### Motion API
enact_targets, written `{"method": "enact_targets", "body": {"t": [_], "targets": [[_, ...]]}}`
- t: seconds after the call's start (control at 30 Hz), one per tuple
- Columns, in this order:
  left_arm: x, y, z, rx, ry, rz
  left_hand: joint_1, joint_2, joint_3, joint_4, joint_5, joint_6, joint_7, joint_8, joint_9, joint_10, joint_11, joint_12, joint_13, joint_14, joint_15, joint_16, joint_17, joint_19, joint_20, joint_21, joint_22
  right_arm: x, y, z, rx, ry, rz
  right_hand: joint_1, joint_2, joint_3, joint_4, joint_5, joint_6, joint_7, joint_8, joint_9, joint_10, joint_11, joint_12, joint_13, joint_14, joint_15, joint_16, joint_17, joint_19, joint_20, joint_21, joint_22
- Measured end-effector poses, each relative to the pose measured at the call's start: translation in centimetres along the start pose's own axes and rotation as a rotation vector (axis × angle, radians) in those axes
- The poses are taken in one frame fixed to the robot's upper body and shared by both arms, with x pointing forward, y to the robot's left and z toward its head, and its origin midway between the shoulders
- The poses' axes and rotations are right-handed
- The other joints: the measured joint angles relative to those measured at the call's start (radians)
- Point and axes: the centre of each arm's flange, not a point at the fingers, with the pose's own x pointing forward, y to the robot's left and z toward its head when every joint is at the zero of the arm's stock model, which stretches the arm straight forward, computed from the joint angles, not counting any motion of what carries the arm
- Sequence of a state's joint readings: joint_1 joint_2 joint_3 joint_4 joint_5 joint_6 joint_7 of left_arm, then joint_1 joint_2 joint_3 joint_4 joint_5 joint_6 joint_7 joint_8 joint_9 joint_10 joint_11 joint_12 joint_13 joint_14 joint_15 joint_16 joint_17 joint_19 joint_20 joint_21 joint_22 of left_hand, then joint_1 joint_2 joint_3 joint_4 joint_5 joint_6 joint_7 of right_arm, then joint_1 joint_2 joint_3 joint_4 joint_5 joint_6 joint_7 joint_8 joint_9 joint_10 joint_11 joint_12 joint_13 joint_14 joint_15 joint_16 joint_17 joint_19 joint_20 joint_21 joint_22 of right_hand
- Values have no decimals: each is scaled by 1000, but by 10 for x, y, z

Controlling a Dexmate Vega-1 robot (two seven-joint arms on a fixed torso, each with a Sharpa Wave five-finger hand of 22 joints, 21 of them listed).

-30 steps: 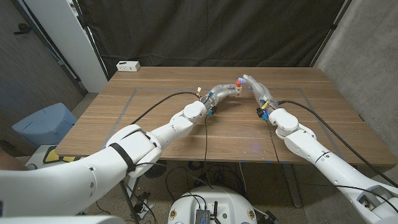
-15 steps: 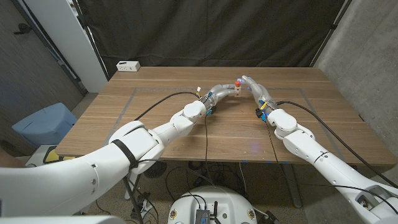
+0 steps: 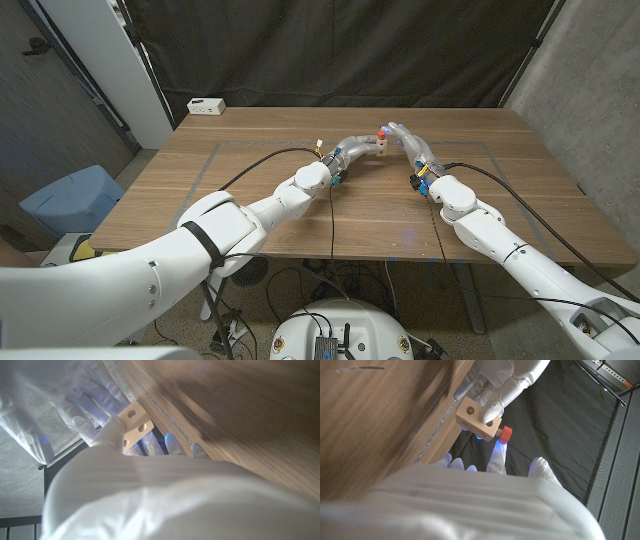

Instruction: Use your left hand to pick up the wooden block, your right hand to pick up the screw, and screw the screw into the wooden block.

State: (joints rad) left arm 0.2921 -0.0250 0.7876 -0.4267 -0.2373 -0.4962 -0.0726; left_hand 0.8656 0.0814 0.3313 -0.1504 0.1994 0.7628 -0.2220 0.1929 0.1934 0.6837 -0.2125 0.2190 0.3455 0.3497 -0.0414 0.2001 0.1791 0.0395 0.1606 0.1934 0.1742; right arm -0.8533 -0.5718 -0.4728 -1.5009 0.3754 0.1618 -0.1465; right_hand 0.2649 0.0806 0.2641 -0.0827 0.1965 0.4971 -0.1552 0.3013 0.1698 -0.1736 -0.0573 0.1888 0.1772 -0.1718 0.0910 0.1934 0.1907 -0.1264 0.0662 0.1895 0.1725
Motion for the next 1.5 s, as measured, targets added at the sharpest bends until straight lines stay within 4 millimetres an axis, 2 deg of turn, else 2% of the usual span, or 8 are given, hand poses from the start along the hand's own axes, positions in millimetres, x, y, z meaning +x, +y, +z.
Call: {"method": "enact_targets", "body": {"t": [0.83, 1.5], "targets": [[-2, -4, 1, -7, -17, -5, -1, 1, 1, -2, 0, -2, -1, -1, 0, 0, 0, 0, 0, 0, 0, 0, -1, 0, 0, 0, 0, -13, 2, 2, -22, 4, -4, -4, 4, 6, -6, 0, 14, -11, -13, 0, 0, -11, 0, 0, -4, -4, 0, 0, 0, 0, 0, 0], [-4, -6, -1, -12, -16, -3, 0, 0, 0, -3, 0, 0, 1, 0, 0, 0, 0, 0, 0, 0, 0, 0, 0, 0, 0, 0, 0, -22, 2, 4, -48, 9, -5, -8, 8, 7, -7, 0, 24, -9, -20, 2, 0, -11, 0, 0, 0, -7, 8, 0, 5, 5, 0, 0]]}}
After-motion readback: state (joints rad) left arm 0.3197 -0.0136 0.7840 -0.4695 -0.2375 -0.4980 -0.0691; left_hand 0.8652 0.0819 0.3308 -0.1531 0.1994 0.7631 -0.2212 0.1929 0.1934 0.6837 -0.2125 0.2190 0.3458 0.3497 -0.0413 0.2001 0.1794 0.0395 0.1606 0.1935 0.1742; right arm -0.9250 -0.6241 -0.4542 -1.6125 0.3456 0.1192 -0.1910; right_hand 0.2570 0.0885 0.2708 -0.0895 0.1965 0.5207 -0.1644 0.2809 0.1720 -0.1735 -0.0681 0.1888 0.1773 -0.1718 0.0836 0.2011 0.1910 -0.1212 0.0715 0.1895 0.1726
